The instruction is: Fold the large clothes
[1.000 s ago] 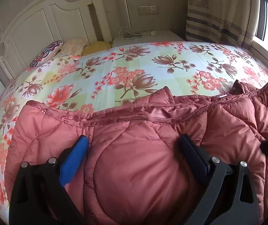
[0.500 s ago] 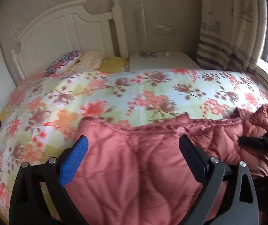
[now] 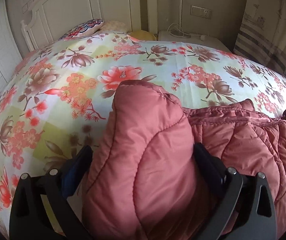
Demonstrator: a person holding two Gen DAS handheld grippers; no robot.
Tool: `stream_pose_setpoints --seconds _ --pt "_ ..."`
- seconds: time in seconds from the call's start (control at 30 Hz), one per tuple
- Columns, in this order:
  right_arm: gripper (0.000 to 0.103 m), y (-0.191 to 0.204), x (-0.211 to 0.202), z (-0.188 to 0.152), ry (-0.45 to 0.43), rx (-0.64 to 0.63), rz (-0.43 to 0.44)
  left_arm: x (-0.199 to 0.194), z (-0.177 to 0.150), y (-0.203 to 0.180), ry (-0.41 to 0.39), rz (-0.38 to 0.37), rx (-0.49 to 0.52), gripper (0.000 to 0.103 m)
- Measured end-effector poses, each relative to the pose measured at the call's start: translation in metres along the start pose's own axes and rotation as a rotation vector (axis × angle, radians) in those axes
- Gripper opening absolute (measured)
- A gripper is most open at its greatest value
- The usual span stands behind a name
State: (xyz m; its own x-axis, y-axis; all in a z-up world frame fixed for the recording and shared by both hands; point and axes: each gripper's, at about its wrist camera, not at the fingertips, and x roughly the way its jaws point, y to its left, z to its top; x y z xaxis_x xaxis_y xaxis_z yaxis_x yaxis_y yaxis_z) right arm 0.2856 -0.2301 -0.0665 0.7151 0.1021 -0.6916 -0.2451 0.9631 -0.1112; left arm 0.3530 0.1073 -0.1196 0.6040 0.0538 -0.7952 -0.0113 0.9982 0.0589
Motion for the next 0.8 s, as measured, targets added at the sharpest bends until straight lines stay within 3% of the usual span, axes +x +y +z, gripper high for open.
stream_pose_setpoints --seconds 0.1,0.17,0.2,0.27,0.37,0.47,0.57,0.67,0.73,0.8 --pt "0.071 -0.047 -0.005 -0.009 0.030 0.083 -0.087 0.000 -0.002 0.001 0.002 -0.004 -0.005 0.101" --pt "0.071 -0.074 0.019 -0.026 0.124 0.126 -0.167 -0.001 -0.003 0.001 0.000 -0.005 -0.005 0.101" --pt "0.078 -0.086 0.038 -0.040 0.170 0.162 -0.125 -0.001 -0.002 0.001 0.002 -0.014 -0.010 0.101" --pt "0.079 -0.099 0.047 -0.047 0.159 0.243 -0.055 0.000 -0.003 0.001 0.000 -0.011 -0.015 0.101" --pt "0.081 -0.088 0.051 -0.041 0.173 0.185 -0.104 -0.001 -0.002 0.000 -0.003 0.004 -0.009 0.101" --pt "0.080 -0.093 0.043 -0.038 0.188 0.188 -0.094 -0.001 -0.003 0.001 -0.007 0.002 -0.011 0.101" --pt "0.079 -0.099 0.014 -0.032 0.120 0.169 -0.160 -0.002 -0.003 0.000 -0.010 0.011 -0.006 0.101" --pt "0.083 -0.127 -0.006 -0.037 0.070 0.231 -0.206 -0.002 -0.003 0.000 -0.009 0.010 -0.007 0.101" --pt "0.083 -0.140 0.010 -0.049 0.127 0.257 -0.225 -0.002 -0.003 -0.001 -0.010 0.011 -0.007 0.101" --pt "0.086 -0.146 0.038 -0.070 0.183 0.300 -0.176 -0.002 -0.004 -0.001 -0.009 0.009 -0.007 0.101"
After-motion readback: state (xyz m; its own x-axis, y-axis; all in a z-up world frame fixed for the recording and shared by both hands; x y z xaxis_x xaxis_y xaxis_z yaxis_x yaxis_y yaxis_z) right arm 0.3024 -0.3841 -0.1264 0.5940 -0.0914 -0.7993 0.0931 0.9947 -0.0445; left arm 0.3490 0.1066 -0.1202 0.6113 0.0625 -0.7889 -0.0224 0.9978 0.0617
